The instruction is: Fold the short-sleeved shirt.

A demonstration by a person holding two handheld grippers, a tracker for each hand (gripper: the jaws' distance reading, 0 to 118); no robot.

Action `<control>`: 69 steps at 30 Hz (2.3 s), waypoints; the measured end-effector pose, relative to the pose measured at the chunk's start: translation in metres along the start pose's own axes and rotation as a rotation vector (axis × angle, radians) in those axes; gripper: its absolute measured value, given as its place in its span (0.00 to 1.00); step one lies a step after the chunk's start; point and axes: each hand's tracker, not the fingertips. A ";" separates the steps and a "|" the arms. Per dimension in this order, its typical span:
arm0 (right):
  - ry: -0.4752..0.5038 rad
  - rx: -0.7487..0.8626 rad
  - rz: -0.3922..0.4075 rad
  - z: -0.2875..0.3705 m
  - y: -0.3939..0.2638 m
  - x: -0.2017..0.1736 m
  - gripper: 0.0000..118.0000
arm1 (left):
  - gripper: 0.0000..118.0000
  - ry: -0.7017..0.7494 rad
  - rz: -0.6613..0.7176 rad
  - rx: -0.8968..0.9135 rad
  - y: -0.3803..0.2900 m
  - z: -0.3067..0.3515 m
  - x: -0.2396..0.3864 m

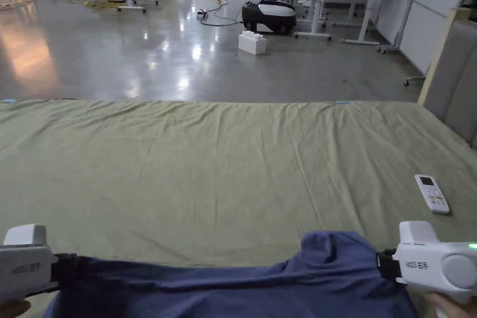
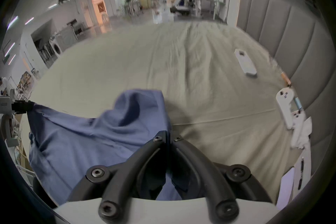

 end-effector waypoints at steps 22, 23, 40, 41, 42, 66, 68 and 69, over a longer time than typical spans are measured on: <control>0.011 -0.004 -0.190 0.135 -0.214 -0.003 0.26 | 0.64 0.021 -0.029 0.026 -0.188 0.099 -0.091; 0.003 -0.002 -0.168 0.136 -0.212 -0.004 0.47 | 0.77 0.014 -0.024 0.051 -0.187 0.103 -0.091; 0.010 0.740 0.082 0.322 -0.131 -0.107 0.64 | 0.79 -0.063 -0.320 0.807 -0.154 0.331 0.073; -0.004 0.774 0.120 0.330 -0.127 -0.117 0.63 | 0.77 -0.054 -0.342 0.820 -0.154 0.337 0.082; 0.003 0.775 0.113 0.332 -0.127 -0.121 0.62 | 0.73 -0.046 -0.354 0.830 -0.154 0.341 0.089; 0.060 0.648 0.009 0.317 -0.148 -0.122 0.00 | 0.00 -0.015 -0.347 0.683 -0.178 0.319 0.103; 0.059 0.645 0.012 0.317 -0.148 -0.122 0.00 | 0.00 -0.013 -0.342 0.684 -0.177 0.316 0.100; 0.057 0.644 0.012 0.316 -0.148 -0.122 0.00 | 0.00 -0.016 -0.342 0.680 -0.176 0.315 0.099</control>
